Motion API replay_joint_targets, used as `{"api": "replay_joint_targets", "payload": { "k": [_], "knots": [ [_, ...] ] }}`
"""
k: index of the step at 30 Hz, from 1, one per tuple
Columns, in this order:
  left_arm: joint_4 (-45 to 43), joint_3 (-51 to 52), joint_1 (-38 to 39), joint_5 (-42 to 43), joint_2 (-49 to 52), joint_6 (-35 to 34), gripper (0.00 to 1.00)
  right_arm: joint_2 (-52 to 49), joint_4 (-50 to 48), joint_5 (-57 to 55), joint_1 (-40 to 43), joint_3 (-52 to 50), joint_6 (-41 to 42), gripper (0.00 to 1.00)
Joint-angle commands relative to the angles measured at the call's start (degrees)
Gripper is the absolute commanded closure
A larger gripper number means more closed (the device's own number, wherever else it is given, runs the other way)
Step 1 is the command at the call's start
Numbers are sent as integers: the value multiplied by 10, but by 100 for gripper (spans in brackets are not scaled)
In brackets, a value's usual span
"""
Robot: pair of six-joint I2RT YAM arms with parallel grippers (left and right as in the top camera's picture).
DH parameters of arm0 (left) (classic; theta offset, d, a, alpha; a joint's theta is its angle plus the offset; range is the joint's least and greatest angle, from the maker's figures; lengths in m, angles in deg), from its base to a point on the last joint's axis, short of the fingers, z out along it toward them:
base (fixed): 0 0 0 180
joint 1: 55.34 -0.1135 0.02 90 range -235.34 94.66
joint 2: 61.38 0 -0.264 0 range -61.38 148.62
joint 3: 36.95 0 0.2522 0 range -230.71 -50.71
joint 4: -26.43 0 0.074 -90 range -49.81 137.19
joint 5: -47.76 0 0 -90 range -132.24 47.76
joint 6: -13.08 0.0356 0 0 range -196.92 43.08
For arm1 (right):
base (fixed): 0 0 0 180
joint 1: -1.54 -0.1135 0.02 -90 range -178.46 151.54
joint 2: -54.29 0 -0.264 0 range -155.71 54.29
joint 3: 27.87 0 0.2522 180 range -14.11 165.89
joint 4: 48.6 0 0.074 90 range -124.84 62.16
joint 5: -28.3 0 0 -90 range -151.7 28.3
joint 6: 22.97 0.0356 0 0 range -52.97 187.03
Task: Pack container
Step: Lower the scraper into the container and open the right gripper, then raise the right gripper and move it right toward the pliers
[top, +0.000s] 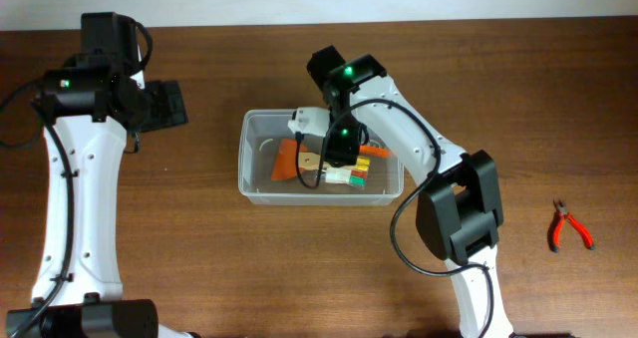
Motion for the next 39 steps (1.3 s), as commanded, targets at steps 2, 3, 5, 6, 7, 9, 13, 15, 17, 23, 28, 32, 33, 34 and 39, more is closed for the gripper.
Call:
{"api": "replay_joint_targets", "payload": {
  "k": [2,3,5,6,7,9,13,15,17,23,28,32,33,34,39],
  "knots": [
    [-1,-8,-2,-6,-5,3,1,28,47,-48,-2,107,50,12],
    [-1,-9,-2,-6,-5,3,1,30,67,-73,-1,139,62,1],
    [-1,-9,-2,-6,-5,3,1,31,111,-135,0,205,91,1],
    [-1,-9,-2,-6,-5,3,1,31,135,-166,2,241,108,1],
    [-1,-9,-2,-6,-5,3,1,31,156,-191,5,271,121,1],
    [-1,-9,-2,-6,-5,3,1,37,196,-218,20,331,152,1],
    [-1,-8,-2,-6,-5,3,1,76,230,-235,74,380,236,1],
    [-1,-8,-2,-6,-5,3,1,108,230,-255,114,378,286,1],
    [-1,-9,-2,-6,-5,3,1,139,230,-261,162,378,339,1],
    [-1,-8,-2,-6,-5,3,1,250,230,-126,327,336,450,1],
    [-1,-9,-2,-6,-5,3,1,378,230,-107,480,162,466,1],
    [-1,-9,-2,-6,-5,3,1,432,230,-103,585,12,470,1],
    [-1,-8,-2,-6,-5,3,1,436,228,-103,605,-21,469,1],
    [-1,-9,-2,-6,-5,3,1,436,223,-92,626,-53,469,1],
    [-1,-9,-2,-6,-5,3,1,421,148,-30,687,-181,469,1]
  ]
}}
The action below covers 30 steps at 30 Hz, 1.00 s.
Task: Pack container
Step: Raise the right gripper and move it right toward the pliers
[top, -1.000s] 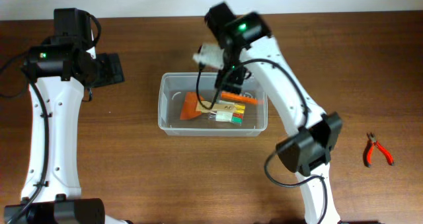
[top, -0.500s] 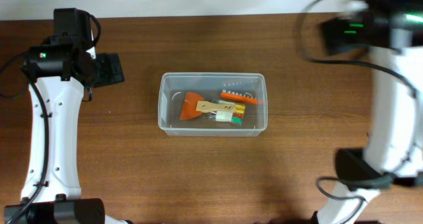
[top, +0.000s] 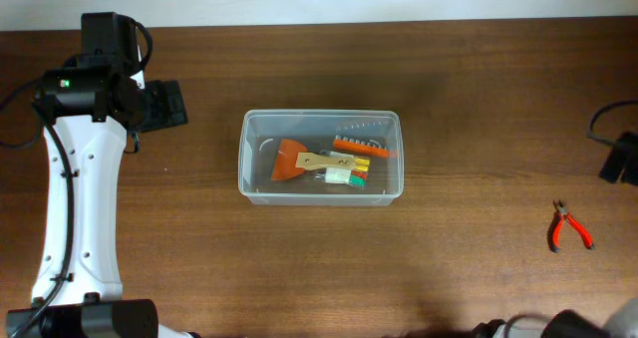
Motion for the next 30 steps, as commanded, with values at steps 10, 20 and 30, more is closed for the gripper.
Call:
{"api": "replay_joint_targets", "payload": {
  "k": [10,20,30],
  "knots": [
    [-1,-9,-2,-6,-5,3,1,-65,-209,48,40,-256,-53,1],
    [-1,-8,-2,-6,-5,3,1,-65,-310,152,33,-326,-265,1],
    [-1,-9,-2,-6,-5,3,1,-68,-334,59,32,-350,-189,1]
  ]
}}
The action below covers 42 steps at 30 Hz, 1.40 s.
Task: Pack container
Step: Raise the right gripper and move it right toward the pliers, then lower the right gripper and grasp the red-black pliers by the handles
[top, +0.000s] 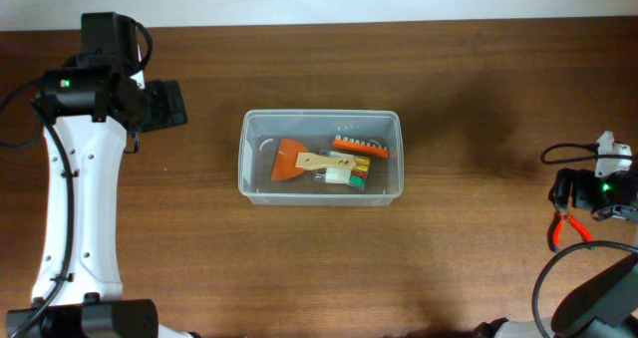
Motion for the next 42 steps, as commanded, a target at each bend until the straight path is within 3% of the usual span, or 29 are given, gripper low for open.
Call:
{"api": "replay_joint_targets", "payload": {
  "k": [1,6,26,36,42],
  "knots": [
    [-1,-9,-2,-6,-5,3,1,-7,2,-27,-2,-8,27,1],
    [-1,-9,-2,-6,-5,3,1,-34,17,-48,-2,-8,71,1],
    [-1,-9,-2,-6,-5,3,1,-82,-3,-77,-2,-25,74,1],
    [-1,-8,-2,-6,-5,3,1,-82,-49,-85,-7,-70,96,1],
    [-1,-9,-2,-6,-5,3,1,-82,-85,-102,-53,-86,92,1]
  ]
}}
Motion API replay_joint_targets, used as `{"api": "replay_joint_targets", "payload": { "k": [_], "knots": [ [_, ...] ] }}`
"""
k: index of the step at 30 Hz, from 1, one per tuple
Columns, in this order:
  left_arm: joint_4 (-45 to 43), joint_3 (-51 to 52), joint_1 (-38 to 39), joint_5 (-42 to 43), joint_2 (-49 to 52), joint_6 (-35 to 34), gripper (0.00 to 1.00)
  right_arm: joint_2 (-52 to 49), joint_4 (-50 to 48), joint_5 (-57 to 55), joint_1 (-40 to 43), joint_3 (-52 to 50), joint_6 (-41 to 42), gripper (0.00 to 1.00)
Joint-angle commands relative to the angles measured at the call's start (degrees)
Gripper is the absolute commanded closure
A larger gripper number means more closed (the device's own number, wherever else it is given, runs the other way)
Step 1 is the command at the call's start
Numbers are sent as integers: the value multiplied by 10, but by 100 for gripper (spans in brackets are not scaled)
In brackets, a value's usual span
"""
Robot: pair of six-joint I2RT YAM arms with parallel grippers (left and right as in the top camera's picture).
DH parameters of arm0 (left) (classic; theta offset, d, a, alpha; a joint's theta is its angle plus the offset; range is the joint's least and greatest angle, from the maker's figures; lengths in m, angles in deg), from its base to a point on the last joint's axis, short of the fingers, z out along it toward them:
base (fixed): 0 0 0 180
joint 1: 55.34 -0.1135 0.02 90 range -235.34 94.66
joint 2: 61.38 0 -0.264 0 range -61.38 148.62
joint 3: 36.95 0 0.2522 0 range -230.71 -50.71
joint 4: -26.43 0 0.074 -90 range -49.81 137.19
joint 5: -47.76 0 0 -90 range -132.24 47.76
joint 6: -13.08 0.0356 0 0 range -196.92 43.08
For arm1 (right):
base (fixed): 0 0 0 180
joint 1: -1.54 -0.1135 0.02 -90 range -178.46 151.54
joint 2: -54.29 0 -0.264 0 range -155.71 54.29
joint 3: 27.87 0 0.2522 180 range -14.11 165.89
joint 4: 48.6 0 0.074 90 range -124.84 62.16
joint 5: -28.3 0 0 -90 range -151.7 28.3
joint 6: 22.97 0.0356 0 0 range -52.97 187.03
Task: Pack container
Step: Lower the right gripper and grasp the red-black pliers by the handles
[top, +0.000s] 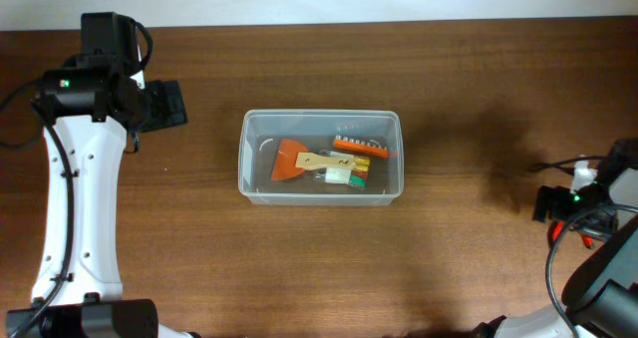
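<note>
The clear plastic container [243, 169] stands mid-table. It holds an orange scraper with a wooden handle [291, 161], an orange bit holder [361, 146] and a small white and green piece [342, 177]. Near the right edge, my right gripper [570, 210] hangs over the red-handled pliers [588, 240], of which only a sliver of red shows. Its fingers are hidden under the wrist. My left gripper [167, 106] rests far left of the container, with nothing seen in it.
The left arm [75, 198] runs down the table's left side. Black cables [558, 165] trail beside the right wrist. The table's back edge meets a white wall at the top.
The right wrist has shifted a little down and left, and now covers most of the pliers that lay in plain sight below it. The left arm and the container's contents are unchanged.
The right gripper was first inside the container, over the scraper and bit holder. Then it was gone from the container, at the far right edge. Later it stood just above the pliers, and now it sits over them. The left arm never moved.
</note>
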Motion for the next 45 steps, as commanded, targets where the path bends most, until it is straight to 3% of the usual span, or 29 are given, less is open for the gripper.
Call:
{"api": "replay_joint_targets", "payload": {
  "k": [1,36,41,45],
  "knots": [
    [-1,-9,-2,-6,-5,3,1,-4,-19,-23,-32,-12,3,1],
    [-1,-9,-2,-6,-5,3,1,-42,-41,9,-38,-15,23,1],
    [-1,-8,-2,-6,-5,3,1,-42,-45,9,-15,-15,72,1],
    [-1,-8,-2,-6,-5,3,1,-42,-40,9,5,-15,64,2]
  ]
}}
